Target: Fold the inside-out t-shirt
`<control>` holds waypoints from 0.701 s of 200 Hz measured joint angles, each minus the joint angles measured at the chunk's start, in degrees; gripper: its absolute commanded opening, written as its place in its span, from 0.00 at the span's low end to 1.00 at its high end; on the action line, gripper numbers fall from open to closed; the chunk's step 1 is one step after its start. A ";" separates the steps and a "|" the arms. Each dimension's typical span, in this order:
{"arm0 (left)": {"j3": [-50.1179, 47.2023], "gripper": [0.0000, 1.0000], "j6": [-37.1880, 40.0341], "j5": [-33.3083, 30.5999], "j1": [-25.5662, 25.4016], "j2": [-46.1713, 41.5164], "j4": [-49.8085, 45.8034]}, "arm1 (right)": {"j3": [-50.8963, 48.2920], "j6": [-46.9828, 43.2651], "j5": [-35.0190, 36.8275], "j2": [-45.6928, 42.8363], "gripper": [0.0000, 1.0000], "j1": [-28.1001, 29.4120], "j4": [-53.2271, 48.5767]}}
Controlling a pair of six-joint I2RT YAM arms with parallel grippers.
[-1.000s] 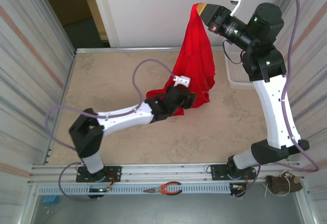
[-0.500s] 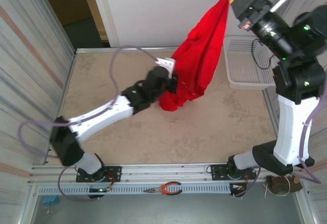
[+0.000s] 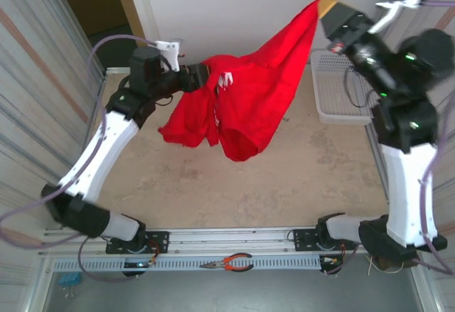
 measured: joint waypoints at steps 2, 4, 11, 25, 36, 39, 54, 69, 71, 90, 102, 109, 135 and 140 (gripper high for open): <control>0.02 0.58 -0.15 0.24 0.46 0.83 -0.35 | -1.29 0.00 0.37 0.17 0.00 0.00 0.33; 0.02 0.58 -0.17 0.28 0.90 1.73 -0.70 | -2.51 0.02 0.74 0.57 0.00 -0.02 0.57; 0.00 0.59 -0.33 0.66 2.32 4.70 -1.84 | -6.64 0.00 1.84 1.99 0.00 -0.22 1.46; -0.35 0.60 -0.35 0.74 4.46 9.40 -4.33 | -12.66 0.00 3.89 7.02 0.00 -0.81 2.78; -2.12 0.61 -0.59 0.68 5.33 10.62 -5.51 | -15.69 -0.07 5.14 13.03 0.00 -1.75 3.63; -2.71 0.62 -0.63 0.66 5.40 10.60 -5.81 | -16.20 -0.11 5.29 14.82 0.00 -1.99 3.67; -7.02 0.64 -1.49 0.57 5.11 8.55 -6.47 | -16.65 -0.94 5.75 24.52 0.41 -3.93 2.84; -12.22 0.67 -2.43 -0.70 3.89 4.00 -6.80 | -16.17 -2.45 6.67 32.33 0.69 -5.62 0.35; -12.76 0.67 -2.60 -0.85 3.69 3.41 -6.84 | -16.24 -2.71 6.80 33.00 0.70 -5.77 -0.09; -19.78 0.68 -4.02 -4.66 0.24 -4.42 -6.78 | -21.66 -4.04 8.00 33.24 0.72 -6.88 -1.75; -23.98 0.68 -5.16 -7.72 -3.06 -8.94 -6.64 | -26.10 -4.50 8.04 29.70 0.70 -6.49 -2.01; -26.16 0.68 -5.88 -9.51 -5.07 -10.75 -6.40 | -28.98 -4.50 7.98 26.75 0.69 -5.84 -1.75; -32.89 0.68 -8.48 -15.89 -12.50 -11.32 -5.77 | -40.94 -4.50 7.67 12.79 0.68 -0.33 -0.46; -33.62 0.68 -8.94 -17.00 -13.73 -10.36 -5.75 | -42.99 -4.48 7.65 10.62 0.68 1.16 -0.15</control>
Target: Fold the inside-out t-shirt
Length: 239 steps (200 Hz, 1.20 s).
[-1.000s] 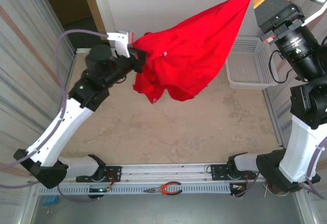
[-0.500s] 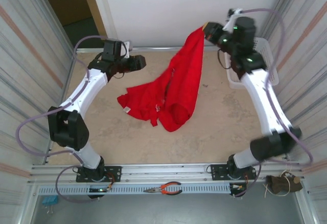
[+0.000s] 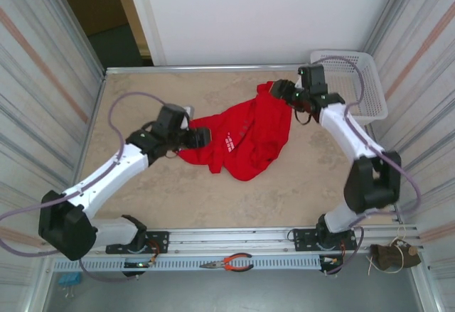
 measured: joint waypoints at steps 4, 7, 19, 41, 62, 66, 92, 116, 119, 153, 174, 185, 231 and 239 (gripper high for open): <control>-0.44 0.68 -0.31 -0.96 -1.05 0.90 -0.04 | -1.77 0.00 -0.02 -1.64 0.69 1.36 0.37; -0.68 0.68 -0.48 -1.57 -1.79 1.64 0.02 | -2.97 0.00 0.00 -2.60 0.69 2.36 0.76; -0.94 0.67 -1.29 -3.96 -4.46 5.01 0.33 | -7.67 0.02 0.09 -5.09 0.69 6.25 1.36; -0.92 0.67 -1.84 -7.91 -8.48 10.56 1.92 | -15.82 0.70 0.35 -4.79 0.68 11.37 2.58; -0.61 0.67 -1.92 -10.80 -11.26 14.78 3.34 | -21.75 2.25 0.15 -2.21 0.66 13.22 2.91; -0.52 0.67 -1.92 -11.26 -11.63 15.37 3.58 | -22.18 2.56 0.15 -1.62 0.66 13.40 2.97; 0.20 0.66 -2.32 -14.23 -13.62 18.51 5.07 | -22.71 3.45 -0.13 2.21 0.66 15.02 4.87; 0.20 0.66 -2.97 -16.39 -14.03 19.93 6.08 | -22.14 4.17 -1.14 5.31 0.66 16.09 7.37; 0.20 0.66 -3.04 -16.65 -14.03 20.11 6.27 | -21.97 4.33 -1.16 5.81 0.65 16.13 7.67; 0.68 0.30 -3.45 -19.23 -13.97 23.23 7.28 | -18.53 5.29 -2.05 13.27 0.00 16.00 10.32; 1.60 0.00 -2.71 -19.21 -12.85 24.70 7.26 | -17.51 5.40 -3.45 14.49 0.00 14.91 10.54; 1.92 0.00 -2.08 -19.21 -11.56 24.20 6.91 | -17.51 5.16 -4.39 13.33 0.00 13.64 10.08; 1.95 0.00 -0.04 -11.63 0.09 4.74 5.75 | -16.41 1.95 -6.84 -8.44 0.00 0.37 2.45; 2.21 0.00 0.09 -9.57 2.60 0.31 5.62 | -14.97 1.22 -7.30 -12.41 0.00 -2.25 0.79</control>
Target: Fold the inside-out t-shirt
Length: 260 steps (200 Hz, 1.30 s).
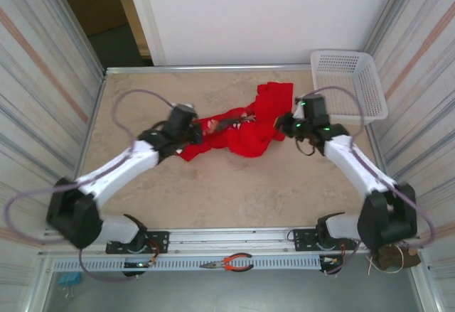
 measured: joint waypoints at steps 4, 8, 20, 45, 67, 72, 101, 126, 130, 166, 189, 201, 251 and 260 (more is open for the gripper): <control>0.26 0.00 0.00 1.07 1.31 -2.25 -0.15 | 0.74 -0.28 -0.15 -1.60 0.00 -1.11 -0.76; 0.52 0.00 0.00 1.90 2.38 -3.98 -0.24 | 1.73 -0.66 -0.35 -3.26 0.00 -2.27 -1.62; 1.49 0.03 -0.02 4.90 5.40 -8.68 -0.55 | 4.37 -1.44 -1.29 -6.58 0.00 -4.85 -3.67; 3.19 0.07 -0.09 10.86 9.27 -14.14 -1.57 | 9.27 -1.90 -3.13 -10.80 0.00 -8.33 -7.61; 3.65 0.09 -0.44 14.56 11.58 -15.41 -2.54 | 11.91 -1.88 -3.56 -12.41 0.00 -9.03 -9.99; 3.65 0.09 -0.46 14.95 12.13 -15.39 -2.86 | 12.20 -1.88 -3.65 -12.61 0.00 -9.03 -10.16; 2.97 0.43 -1.09 15.67 17.42 -12.92 -4.98 | 10.58 -1.77 -4.26 -12.57 0.00 -9.03 -10.34; -0.68 0.62 -1.97 14.91 22.88 -8.46 -5.35 | 4.87 -1.14 -5.75 -12.20 0.00 -9.03 -9.73; -1.49 0.62 -1.81 14.78 23.37 -7.76 -5.42 | 4.04 -0.98 -5.97 -12.11 0.00 -9.03 -9.73; -6.32 0.68 -3.34 13.33 16.85 -7.02 -5.29 | 2.01 -0.24 -7.72 -11.93 0.00 -9.03 -9.49; -6.36 0.70 -3.10 11.69 5.09 -6.14 0.76 | 2.05 0.33 -8.68 -11.93 0.00 -9.03 -9.16; -5.09 0.70 -2.29 11.10 -0.74 -3.28 3.87 | 2.08 0.55 -8.96 -11.93 0.00 -9.03 -8.87; 12.52 0.71 5.20 8.87 -14.78 22.43 8.98 | 2.82 1.95 -9.11 -11.91 0.00 -8.96 -8.09; 15.39 0.71 6.47 8.70 -16.13 25.90 9.16 | 2.82 2.10 -9.11 -11.91 0.00 -8.85 -7.98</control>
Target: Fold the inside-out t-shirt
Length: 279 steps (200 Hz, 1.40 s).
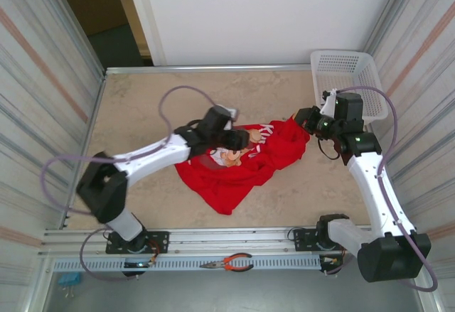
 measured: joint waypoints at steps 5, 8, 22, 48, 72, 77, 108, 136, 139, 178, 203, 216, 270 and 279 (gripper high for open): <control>1.33 0.71 0.68 0.00 -0.68 1.84 0.24 | 0.00 0.13 0.00 0.00 0.00 0.00 0.00; 2.08 0.71 1.03 0.02 -1.05 2.69 0.26 | 0.00 0.13 0.00 0.00 0.00 0.00 0.00; 4.61 0.70 2.43 0.09 -2.23 6.36 0.87 | 0.00 0.39 0.04 0.00 0.00 0.15 0.02; 5.16 0.60 3.76 1.44 -2.40 9.25 2.14 | 0.00 1.20 0.00 0.00 0.00 0.26 0.07; 4.42 0.00 4.26 4.00 -2.08 9.33 5.07 | 0.00 1.22 0.09 0.00 0.00 0.26 0.22; 4.37 0.00 4.26 4.61 -2.05 9.33 5.53 | 0.00 1.22 0.20 0.00 0.00 0.26 0.22; 3.87 0.00 4.04 7.76 -1.44 8.28 7.45 | 0.00 1.20 1.53 0.20 0.00 0.26 0.22; 3.15 0.00 2.86 10.54 1.01 2.58 7.28 | -1.07 1.18 4.07 1.64 0.00 0.26 1.60; 3.15 0.00 2.73 10.86 1.40 1.73 7.30 | -1.40 1.14 4.35 1.99 0.00 0.24 1.84; 5.75 0.00 2.36 14.25 4.42 -7.02 6.54 | -3.26 0.00 5.16 5.31 0.58 0.31 1.16; 8.52 0.00 2.58 16.28 4.28 -8.31 5.22 | -3.23 -2.49 6.93 1.60 0.65 2.21 -0.61; 9.22 0.00 2.60 17.07 4.28 -8.35 4.22 | -2.99 -4.09 7.98 -1.68 0.66 4.44 -1.90; 11.56 0.00 2.49 18.64 4.28 -8.35 -0.31 | -3.50 -8.00 13.84 -5.99 0.67 20.13 -2.19; 12.09 0.00 2.29 18.75 4.28 -8.35 -0.76 | -4.22 -8.00 15.32 -5.40 0.67 22.86 -1.81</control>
